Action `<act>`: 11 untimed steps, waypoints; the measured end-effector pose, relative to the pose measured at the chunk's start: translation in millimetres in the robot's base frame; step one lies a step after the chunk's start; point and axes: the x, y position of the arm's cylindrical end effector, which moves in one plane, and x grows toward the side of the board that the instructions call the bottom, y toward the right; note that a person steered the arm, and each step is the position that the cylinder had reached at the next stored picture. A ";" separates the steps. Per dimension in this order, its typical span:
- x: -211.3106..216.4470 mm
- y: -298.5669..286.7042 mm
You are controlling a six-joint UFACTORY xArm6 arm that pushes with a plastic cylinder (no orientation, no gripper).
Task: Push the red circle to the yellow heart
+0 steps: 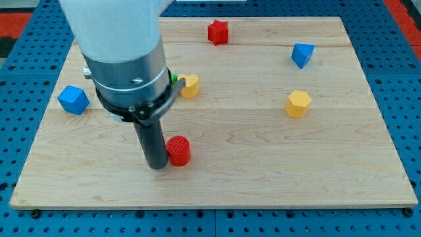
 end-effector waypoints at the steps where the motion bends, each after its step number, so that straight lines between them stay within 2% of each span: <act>1: 31.4 1.5; 2: 12.3 22.1; 3: -15.7 16.9; 5: -24.8 40.3; 9: -100.4 38.0; 10: -104.7 38.0; 11: -69.4 1.4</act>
